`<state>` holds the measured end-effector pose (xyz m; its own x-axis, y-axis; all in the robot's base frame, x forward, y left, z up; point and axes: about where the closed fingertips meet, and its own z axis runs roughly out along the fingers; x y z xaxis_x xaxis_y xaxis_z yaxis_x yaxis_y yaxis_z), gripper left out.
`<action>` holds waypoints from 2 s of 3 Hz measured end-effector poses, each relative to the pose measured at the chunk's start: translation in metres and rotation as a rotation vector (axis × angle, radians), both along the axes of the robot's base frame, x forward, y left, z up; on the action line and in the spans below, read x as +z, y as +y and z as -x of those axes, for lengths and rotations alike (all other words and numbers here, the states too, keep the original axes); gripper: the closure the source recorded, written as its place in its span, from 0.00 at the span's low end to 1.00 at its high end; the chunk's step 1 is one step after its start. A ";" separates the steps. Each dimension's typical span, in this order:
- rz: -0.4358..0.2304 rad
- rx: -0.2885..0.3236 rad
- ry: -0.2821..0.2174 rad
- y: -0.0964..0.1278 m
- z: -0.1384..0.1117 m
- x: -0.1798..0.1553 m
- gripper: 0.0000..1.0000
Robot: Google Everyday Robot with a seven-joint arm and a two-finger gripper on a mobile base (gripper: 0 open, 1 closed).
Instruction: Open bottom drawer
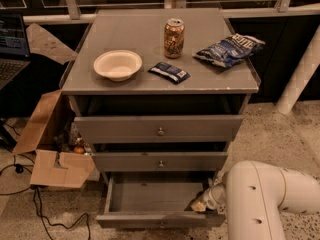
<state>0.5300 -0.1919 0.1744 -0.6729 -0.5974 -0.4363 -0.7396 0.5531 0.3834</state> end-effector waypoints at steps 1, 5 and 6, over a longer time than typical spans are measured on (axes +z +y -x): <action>-0.032 0.037 0.019 0.004 0.011 0.000 1.00; -0.045 -0.018 -0.003 0.015 -0.008 -0.001 0.34; -0.044 -0.050 -0.010 0.015 -0.013 0.009 0.13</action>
Offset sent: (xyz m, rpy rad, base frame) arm -0.0192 0.0030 0.0005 0.0489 0.0319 0.0531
